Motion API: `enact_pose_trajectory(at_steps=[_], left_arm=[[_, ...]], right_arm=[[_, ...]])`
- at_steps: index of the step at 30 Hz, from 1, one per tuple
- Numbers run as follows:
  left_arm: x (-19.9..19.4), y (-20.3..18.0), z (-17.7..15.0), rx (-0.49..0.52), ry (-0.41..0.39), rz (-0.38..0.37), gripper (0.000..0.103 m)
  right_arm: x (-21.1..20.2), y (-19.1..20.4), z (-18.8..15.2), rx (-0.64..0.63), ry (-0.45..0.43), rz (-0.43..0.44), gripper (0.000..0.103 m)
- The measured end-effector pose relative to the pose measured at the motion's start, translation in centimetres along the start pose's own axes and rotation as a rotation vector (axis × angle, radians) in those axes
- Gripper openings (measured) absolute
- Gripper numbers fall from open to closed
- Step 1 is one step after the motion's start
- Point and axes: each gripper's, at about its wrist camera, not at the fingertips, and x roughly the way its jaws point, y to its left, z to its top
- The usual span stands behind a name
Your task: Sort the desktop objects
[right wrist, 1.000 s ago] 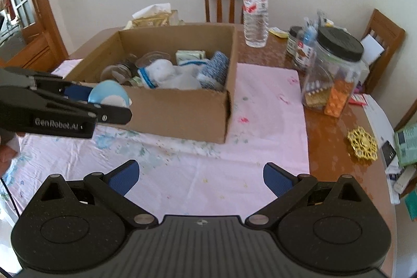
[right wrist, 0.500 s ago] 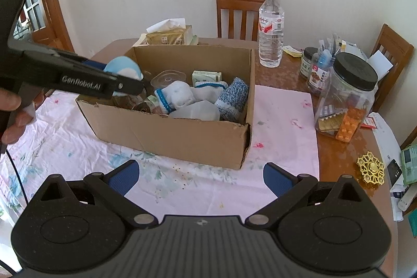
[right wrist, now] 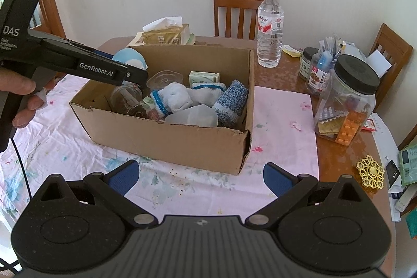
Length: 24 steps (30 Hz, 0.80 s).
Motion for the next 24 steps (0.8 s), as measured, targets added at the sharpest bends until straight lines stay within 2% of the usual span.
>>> enact_pose_trajectory(at_steps=[2, 4, 16, 22, 24], left_arm=[[0.3, 0.2, -0.1, -0.010, 0.007, 0.010, 0.083], [0.3, 0.3, -0.2, -0.017, -0.011, 0.027, 0.090], [-0.5, -0.3, -0.7, -0.007, -0.001, 0.037, 0.096], [-1.6, -0.8, -1.7, -0.020, -0.007, 0.076, 0.096], [-2.1, -0.9, -2.1, -0.033, -0.020, 0.107, 0.099]], right_arm=[[0.1, 0.1, 0.1, -0.001, 0.004, -0.003, 0.103], [0.3, 0.1, 0.1, -0.001, 0.009, -0.006, 0.103], [0.8, -0.1, 0.5, 0.007, 0.022, -0.013, 0.103], [0.9, -0.2, 0.8, 0.004, 0.019, -0.008, 0.103], [0.8, -0.2, 1.2, 0.008, 0.023, -0.015, 0.103]])
